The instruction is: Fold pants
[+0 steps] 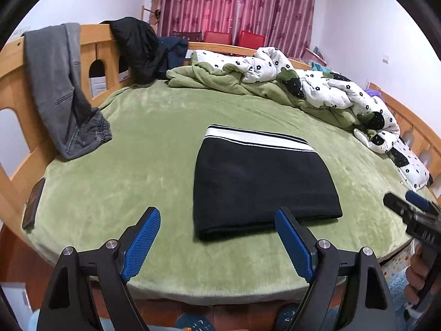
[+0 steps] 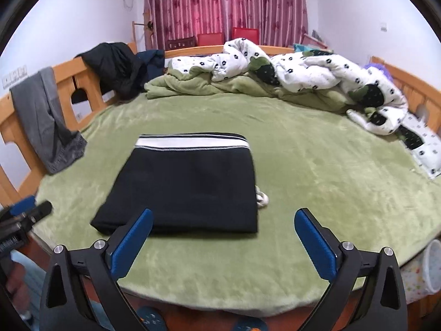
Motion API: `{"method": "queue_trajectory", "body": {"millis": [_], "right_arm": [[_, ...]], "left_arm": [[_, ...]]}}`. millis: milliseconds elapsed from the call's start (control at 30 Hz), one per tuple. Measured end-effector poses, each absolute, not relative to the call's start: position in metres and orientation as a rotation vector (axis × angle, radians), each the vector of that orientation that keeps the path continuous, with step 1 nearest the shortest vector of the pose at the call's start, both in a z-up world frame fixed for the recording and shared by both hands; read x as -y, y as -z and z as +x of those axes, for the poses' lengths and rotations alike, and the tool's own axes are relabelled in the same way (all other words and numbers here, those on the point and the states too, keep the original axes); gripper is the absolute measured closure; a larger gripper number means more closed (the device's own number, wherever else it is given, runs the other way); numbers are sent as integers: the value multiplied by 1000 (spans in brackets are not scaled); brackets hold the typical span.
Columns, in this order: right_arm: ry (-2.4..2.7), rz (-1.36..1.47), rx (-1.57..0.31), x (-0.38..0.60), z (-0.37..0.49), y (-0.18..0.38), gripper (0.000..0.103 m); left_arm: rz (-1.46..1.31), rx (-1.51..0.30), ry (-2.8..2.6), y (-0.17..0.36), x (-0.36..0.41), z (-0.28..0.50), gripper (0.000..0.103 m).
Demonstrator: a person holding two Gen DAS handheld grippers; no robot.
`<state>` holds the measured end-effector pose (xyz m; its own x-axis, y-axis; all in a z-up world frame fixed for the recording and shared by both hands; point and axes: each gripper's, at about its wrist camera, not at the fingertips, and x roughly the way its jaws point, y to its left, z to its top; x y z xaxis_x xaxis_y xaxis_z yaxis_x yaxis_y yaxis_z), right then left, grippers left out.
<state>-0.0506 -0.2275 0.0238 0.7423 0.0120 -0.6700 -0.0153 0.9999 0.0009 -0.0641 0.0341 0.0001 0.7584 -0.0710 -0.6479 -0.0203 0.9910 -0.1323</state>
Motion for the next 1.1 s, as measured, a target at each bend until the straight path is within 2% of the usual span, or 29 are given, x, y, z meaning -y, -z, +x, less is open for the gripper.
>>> {"method": "queue_trajectory", "body": {"millis": [267, 1100], "right_arm": [[3, -4, -713, 233, -83, -36, 1], [25, -1, -713, 242, -85, -37, 1]], "left_arm": [[-122, -687, 36, -10, -22, -77, 16], [-80, -693, 38, -8, -7, -80, 16]]}}
